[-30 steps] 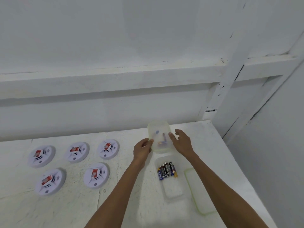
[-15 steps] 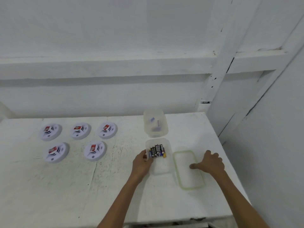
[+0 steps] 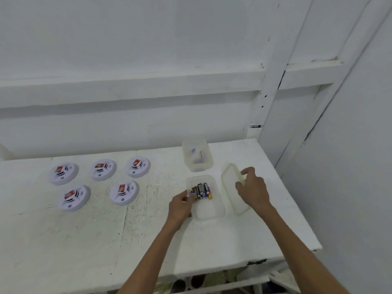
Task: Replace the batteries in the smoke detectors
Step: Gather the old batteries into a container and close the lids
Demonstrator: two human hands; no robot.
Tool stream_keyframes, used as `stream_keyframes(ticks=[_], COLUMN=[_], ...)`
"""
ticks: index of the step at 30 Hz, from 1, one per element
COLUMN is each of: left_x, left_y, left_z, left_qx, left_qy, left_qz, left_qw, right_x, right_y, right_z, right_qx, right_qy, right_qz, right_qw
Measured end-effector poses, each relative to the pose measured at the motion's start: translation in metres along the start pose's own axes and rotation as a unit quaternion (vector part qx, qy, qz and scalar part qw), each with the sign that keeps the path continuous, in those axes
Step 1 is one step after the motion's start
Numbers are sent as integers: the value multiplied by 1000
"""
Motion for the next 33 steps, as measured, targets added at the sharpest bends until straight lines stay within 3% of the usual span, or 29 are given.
stream_keyframes(ticks=[3, 9, 15, 19, 23, 33], left_x=[8, 5, -9, -7, -5, -2], left_y=[0, 9, 20, 21, 22, 29], left_z=[3, -4, -12, -12, -15, -27], left_qx=[-21, -44, -67, -45, -37, 6], left_qy=[23, 65, 3, 25, 29, 11], left_qz=[47, 88, 96, 123, 119, 72], left_qw=[998, 993, 993, 991, 992, 997], right_x=[-47, -92, -64, -28, -19, -14], right_y=[-21, -94, -75, -66, -67, -74], right_z=[23, 66, 39, 16, 12, 4], right_qx=[40, -4, 18, -66, -62, -25], right_qy=[69, 146, 56, -11, -24, -45], right_qz=[93, 204, 110, 15, -128, -223], right_qw=[992, 968, 992, 998, 990, 973])
Point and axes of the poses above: each hand's wrist, its own z-axis away from the middle knuckle, its own y-axis out of the back of the hand, x = y × z, the point moved 2 cm from there along -z, towards the middle knuckle, and after that the axes turned 8 degrees about -x, right-handed, at the moved point
